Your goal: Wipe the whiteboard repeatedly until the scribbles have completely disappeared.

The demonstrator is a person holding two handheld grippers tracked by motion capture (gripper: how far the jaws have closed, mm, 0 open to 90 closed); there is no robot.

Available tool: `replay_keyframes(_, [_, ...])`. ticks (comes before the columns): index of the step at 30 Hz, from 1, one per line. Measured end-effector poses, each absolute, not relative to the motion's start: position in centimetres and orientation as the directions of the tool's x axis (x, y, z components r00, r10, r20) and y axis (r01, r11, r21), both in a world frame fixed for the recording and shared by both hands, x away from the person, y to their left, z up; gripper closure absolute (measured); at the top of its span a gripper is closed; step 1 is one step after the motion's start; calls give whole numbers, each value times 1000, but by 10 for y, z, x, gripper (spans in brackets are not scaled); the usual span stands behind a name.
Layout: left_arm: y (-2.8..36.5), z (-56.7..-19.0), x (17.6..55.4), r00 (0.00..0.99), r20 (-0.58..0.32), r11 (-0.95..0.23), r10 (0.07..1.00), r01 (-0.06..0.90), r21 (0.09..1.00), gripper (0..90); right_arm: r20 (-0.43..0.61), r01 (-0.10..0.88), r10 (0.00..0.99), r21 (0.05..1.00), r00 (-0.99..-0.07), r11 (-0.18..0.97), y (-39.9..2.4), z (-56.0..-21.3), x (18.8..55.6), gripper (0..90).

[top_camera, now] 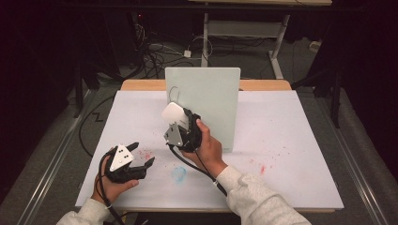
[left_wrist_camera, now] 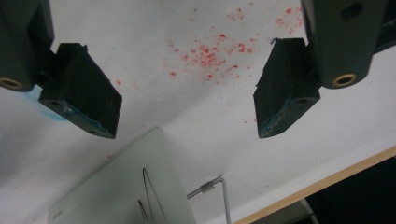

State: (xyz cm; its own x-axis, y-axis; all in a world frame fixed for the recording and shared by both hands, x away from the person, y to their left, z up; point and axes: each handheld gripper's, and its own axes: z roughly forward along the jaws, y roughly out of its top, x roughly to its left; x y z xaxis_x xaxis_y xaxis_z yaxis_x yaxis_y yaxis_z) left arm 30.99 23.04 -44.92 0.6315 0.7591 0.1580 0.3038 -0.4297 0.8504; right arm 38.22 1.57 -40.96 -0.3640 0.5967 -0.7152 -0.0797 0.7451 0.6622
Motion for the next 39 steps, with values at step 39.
replay_keyframes(39, [229, -450, 309, 644, 163, -446, 747, 304, 842, 228, -766, -67, 502, 571, -401, 818, 8, -452, 364, 310])
